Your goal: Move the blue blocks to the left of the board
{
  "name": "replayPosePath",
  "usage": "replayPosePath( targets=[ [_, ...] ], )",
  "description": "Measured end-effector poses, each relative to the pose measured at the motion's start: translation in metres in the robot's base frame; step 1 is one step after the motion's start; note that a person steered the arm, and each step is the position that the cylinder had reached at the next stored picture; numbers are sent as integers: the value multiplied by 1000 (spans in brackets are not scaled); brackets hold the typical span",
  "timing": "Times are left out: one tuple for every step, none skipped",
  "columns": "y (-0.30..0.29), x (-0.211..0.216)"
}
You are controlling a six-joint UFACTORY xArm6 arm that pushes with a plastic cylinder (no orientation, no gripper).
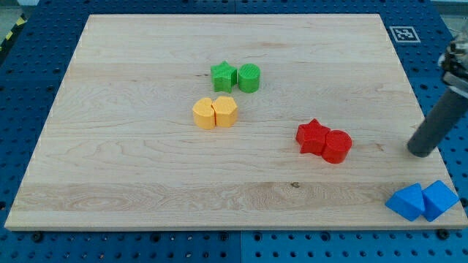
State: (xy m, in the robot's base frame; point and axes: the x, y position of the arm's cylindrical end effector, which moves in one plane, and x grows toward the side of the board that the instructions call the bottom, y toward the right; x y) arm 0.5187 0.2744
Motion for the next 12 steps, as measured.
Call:
replayPosePath(
  targets=[
    [18,13],
    [27,27],
    [32,30],
    [26,31],
    [19,33],
    [19,34],
    [19,34],
    [19,35],
    [19,37],
    [19,37],
    [21,67],
    [22,80]
  ],
)
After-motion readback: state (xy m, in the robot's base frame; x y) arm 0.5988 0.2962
